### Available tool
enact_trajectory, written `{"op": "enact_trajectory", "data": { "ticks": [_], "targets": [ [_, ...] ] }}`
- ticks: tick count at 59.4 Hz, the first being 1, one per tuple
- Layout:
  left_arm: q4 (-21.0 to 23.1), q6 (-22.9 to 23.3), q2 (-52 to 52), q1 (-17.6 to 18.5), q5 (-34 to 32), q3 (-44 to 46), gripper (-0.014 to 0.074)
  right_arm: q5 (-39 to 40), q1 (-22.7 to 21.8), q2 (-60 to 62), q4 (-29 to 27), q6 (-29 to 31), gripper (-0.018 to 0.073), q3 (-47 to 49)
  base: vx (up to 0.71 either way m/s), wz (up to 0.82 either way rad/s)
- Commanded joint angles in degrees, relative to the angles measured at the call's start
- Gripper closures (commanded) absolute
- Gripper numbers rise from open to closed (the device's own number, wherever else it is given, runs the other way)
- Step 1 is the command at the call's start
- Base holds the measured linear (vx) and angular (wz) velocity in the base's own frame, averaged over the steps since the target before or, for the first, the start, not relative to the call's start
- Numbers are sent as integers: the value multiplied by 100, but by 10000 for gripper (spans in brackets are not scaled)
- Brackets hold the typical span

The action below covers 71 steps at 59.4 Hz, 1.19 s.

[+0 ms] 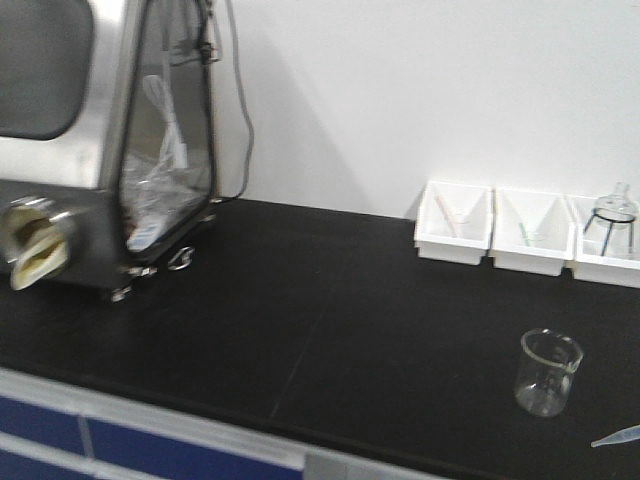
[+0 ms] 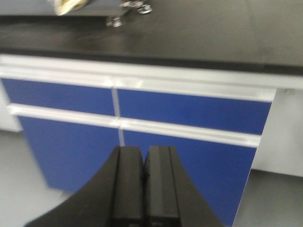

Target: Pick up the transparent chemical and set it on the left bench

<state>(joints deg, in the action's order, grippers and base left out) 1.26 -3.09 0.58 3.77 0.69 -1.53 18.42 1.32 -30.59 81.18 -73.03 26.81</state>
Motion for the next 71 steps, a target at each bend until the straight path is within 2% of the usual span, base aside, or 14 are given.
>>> {"op": "enact_trajectory", "data": {
  "ticks": [1, 37, 71],
  "targets": [
    [4, 45, 110, 10, -449, -93, 600, 30, -29, -17, -112, 12, 564, 164, 42, -43],
    [4, 45, 110, 10, -449, -93, 600, 51, -29, -17, -112, 12, 564, 164, 35, -35],
    [4, 45, 110, 10, -449, -93, 600, 33, -28, -17, -112, 12, 564, 164, 14, -15]
  ]
}}
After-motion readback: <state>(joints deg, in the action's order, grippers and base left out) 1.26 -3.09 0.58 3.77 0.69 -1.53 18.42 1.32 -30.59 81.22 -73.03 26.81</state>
